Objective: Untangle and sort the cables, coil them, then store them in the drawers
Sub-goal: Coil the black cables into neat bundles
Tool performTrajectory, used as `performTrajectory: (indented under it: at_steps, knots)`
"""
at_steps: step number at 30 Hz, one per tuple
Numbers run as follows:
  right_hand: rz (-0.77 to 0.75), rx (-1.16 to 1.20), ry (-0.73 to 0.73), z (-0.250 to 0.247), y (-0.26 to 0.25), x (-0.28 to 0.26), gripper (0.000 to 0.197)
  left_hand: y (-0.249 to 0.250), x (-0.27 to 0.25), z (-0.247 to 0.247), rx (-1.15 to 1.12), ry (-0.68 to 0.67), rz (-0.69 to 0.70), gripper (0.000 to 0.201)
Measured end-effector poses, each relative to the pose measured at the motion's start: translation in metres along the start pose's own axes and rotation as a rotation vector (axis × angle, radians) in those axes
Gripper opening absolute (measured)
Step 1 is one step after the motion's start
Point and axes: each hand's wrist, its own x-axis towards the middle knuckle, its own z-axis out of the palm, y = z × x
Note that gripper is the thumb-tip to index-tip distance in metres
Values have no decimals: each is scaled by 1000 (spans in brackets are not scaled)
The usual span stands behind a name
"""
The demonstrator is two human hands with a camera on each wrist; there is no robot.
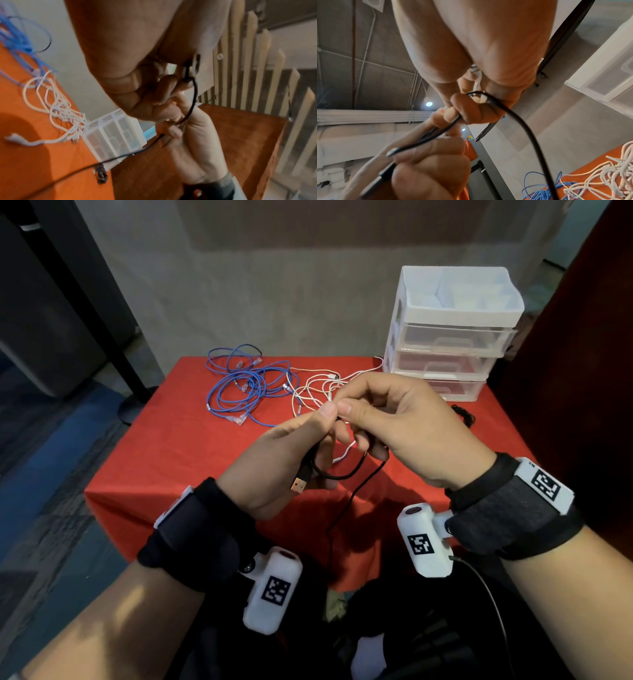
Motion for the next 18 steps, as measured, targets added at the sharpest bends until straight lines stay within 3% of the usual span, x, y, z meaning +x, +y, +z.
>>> performTrajectory:
  at_steps: [10, 15, 18]
  knots:
    - [-1, 20, 21, -2, 9, 2, 10, 1, 0, 9, -439, -47, -88, 29]
    - [-48, -199, 156, -7, 26, 5, 10, 5, -2, 0, -543, -44, -111, 34]
    - [65, -176, 178, -15, 40, 3, 12, 10, -6, -6, -595, -32, -56, 34]
